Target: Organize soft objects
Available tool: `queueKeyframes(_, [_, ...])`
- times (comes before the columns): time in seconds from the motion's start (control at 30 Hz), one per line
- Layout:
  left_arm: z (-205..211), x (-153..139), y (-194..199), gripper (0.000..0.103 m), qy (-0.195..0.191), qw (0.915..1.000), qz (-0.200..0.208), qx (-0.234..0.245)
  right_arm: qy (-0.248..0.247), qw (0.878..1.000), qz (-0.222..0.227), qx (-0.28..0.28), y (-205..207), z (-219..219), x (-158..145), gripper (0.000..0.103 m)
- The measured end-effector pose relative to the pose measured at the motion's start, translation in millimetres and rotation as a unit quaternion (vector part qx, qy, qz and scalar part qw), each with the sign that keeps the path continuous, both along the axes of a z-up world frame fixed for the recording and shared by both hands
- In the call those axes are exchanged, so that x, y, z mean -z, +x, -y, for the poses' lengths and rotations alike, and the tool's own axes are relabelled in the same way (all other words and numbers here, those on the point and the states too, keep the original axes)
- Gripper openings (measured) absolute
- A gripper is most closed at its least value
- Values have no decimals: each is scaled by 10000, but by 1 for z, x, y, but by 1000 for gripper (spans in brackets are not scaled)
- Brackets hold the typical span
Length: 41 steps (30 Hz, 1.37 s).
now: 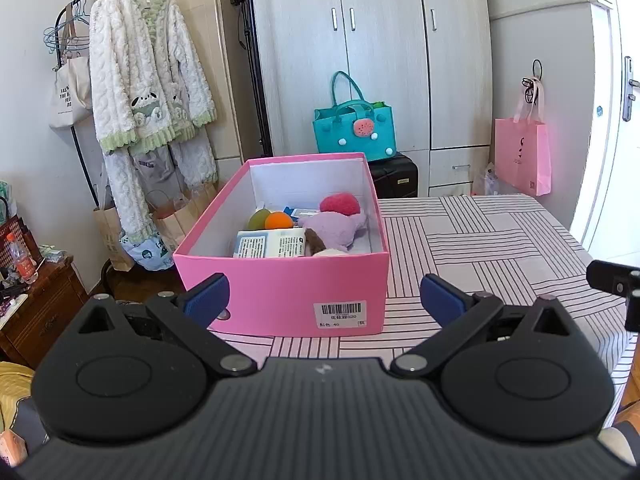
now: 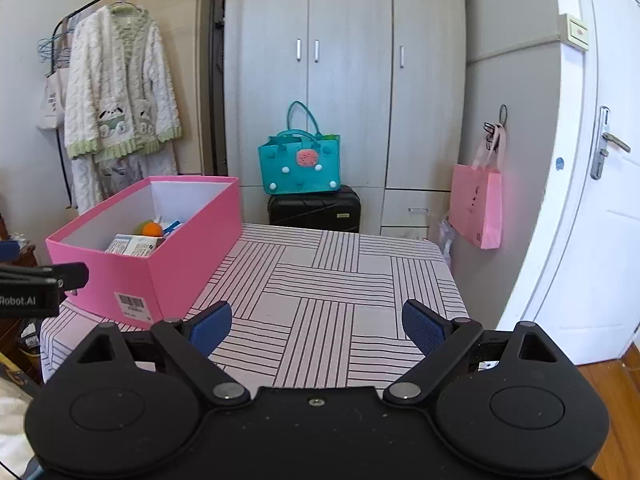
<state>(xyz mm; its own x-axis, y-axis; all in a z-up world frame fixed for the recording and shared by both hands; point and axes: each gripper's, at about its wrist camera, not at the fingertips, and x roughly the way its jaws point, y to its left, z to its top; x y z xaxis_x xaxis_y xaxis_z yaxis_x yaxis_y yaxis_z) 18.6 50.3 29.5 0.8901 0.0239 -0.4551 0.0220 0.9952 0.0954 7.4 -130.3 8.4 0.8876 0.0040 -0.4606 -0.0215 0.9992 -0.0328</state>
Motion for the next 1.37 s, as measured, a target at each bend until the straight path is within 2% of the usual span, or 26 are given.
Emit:
queueKeyframes(0.37, [6, -2, -5, 103, -46, 9999, -31, 114, 46, 10000, 85, -13, -6, 1, 0, 94])
queueKeyframes(0.53, [5, -1, -5, 103, -368, 9993, -82, 66, 68, 9999, 101, -28, -8, 3, 1, 94])
queueKeyframes(0.67, [6, -2, -8, 103, -299, 9995, 22, -19, 75, 9999, 87, 12, -7, 4, 1, 94])
queueKeyframes(1.37, [6, 3, -6, 103, -113, 9999, -38, -21, 85, 9999, 64, 53, -7, 6, 2, 94])
